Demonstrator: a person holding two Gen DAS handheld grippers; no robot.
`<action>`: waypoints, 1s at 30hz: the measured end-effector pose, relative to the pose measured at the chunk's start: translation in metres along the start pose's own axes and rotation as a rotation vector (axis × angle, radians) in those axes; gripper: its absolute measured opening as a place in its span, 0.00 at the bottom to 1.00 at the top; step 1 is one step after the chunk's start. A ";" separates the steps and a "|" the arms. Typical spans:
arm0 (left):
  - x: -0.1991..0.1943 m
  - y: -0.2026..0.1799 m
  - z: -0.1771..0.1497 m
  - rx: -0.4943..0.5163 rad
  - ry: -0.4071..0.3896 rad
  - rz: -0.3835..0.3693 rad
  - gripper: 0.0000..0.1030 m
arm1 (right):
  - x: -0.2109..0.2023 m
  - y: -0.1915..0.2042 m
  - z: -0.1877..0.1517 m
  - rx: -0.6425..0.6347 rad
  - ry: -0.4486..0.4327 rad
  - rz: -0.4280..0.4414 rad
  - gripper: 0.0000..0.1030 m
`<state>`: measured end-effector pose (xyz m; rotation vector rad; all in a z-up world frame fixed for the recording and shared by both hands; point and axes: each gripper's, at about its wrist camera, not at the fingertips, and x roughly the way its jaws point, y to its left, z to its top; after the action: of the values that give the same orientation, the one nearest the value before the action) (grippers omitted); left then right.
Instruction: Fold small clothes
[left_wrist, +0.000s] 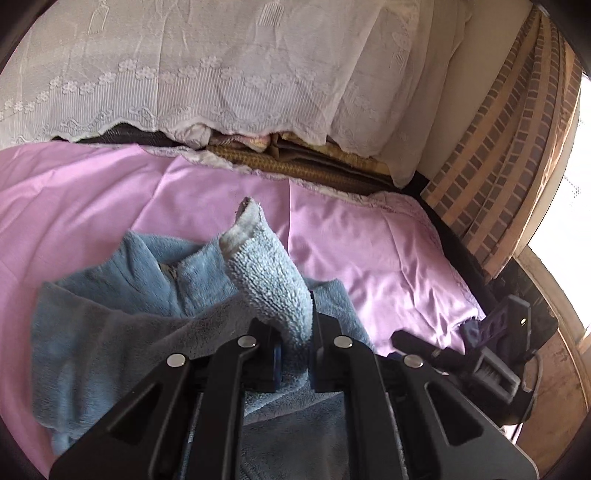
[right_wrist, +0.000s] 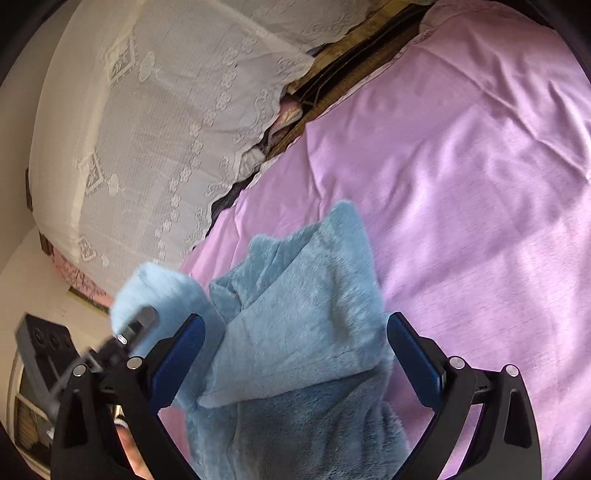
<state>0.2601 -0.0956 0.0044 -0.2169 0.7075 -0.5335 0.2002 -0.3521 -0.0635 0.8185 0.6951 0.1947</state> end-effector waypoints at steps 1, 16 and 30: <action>0.005 0.002 -0.004 -0.007 0.011 -0.005 0.09 | -0.001 -0.004 0.002 0.015 -0.004 0.001 0.96; 0.000 -0.009 -0.041 0.120 0.017 0.145 0.85 | 0.002 -0.008 0.006 0.018 -0.002 0.008 0.89; -0.058 0.122 -0.061 -0.087 -0.016 0.361 0.90 | 0.025 0.008 -0.010 -0.031 0.111 0.061 0.63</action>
<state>0.2304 0.0381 -0.0533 -0.1686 0.7346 -0.1564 0.2133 -0.3304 -0.0749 0.8039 0.7704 0.3072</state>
